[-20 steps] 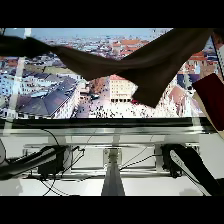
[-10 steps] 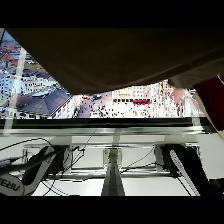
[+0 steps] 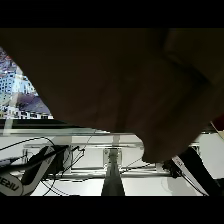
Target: Fold the clothes and pants, and hang the long-sleeved shirts on hangers.
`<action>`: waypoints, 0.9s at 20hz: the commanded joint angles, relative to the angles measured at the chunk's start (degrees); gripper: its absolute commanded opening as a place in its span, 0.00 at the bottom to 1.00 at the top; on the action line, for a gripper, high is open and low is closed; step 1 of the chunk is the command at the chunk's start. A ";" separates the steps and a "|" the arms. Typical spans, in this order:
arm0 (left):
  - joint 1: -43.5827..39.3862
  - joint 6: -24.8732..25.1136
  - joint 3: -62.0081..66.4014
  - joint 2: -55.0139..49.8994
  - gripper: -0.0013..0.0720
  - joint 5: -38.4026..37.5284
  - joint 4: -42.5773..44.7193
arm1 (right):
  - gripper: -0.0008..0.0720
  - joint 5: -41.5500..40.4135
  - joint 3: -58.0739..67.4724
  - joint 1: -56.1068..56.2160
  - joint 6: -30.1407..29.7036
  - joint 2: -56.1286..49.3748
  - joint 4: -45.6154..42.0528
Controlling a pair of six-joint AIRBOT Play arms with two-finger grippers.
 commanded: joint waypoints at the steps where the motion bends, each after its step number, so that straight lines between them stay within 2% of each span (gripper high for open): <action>1: -8.26 0.02 -4.39 -7.78 0.04 -0.44 10.51 | 0.03 9.46 -0.17 0.02 0.15 -11.56 1.01; 4: -18.10 2.27 -4.83 -18.62 0.04 0.74 17.18 | 0.03 10.32 -1.64 0.02 0.11 -21.55 0.28; 6: -23.23 4.02 -4.83 -26.18 0.04 5.14 21.66 | 0.03 9.81 -2.27 0.00 0.07 -28.63 -1.40; 8: -26.16 4.00 -4.83 -31.85 0.04 12.57 23.47 | 0.03 7.08 -2.29 -0.02 0.07 -35.04 -2.93; 12: -28.26 3.48 -4.83 -36.00 0.04 32.39 22.80 | 0.03 -7.87 -2.29 0.00 0.74 -45.09 -2.93; 14: -28.55 3.34 -4.83 -36.17 0.04 38.69 22.80 | 0.03 -13.75 -2.29 0.00 3.02 -47.63 -1.49; 18: -28.55 3.37 -4.85 -38.07 0.04 36.94 22.82 | 0.03 -16.09 -2.29 0.00 5.60 -51.23 -1.14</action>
